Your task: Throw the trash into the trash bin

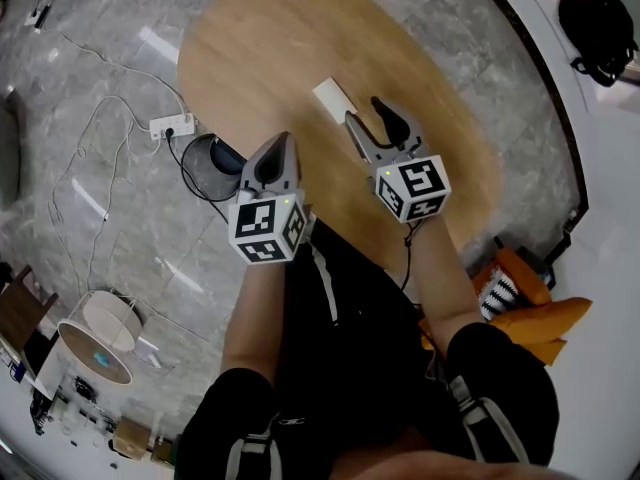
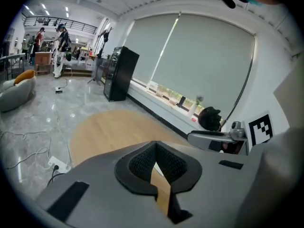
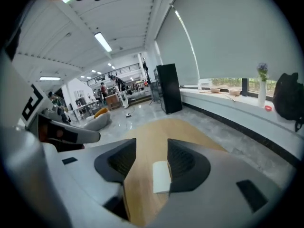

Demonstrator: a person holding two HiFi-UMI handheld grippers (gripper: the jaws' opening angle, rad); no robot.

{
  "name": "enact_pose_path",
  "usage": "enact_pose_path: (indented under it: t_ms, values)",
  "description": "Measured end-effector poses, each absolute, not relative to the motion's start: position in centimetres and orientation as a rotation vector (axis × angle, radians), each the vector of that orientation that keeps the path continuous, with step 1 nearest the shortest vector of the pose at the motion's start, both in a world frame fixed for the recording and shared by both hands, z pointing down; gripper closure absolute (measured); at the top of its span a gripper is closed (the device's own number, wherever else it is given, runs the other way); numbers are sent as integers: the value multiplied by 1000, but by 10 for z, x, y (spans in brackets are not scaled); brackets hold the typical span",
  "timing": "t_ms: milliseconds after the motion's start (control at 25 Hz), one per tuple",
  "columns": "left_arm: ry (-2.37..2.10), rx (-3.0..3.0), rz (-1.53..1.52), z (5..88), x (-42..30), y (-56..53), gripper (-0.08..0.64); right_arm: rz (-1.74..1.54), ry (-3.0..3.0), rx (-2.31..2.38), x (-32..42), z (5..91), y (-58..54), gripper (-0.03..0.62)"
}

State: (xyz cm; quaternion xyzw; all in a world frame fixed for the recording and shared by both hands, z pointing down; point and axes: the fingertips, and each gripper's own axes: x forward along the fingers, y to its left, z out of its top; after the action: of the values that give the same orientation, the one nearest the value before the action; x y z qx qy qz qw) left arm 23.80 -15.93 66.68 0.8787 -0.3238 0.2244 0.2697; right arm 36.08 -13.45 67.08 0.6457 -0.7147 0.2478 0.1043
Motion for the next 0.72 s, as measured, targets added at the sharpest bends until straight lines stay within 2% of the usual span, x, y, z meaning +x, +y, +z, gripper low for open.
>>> enact_pose_path:
  t_ms: [280, 720]
  values:
    - [-902, 2326, 643, 688, 219, -167, 548, 768, -2008, 1671, 336, 741, -152, 377]
    - [-979, 2273, 686, 711, 177, -178, 548, 889, -1751, 1549, 339, 839, -166, 353]
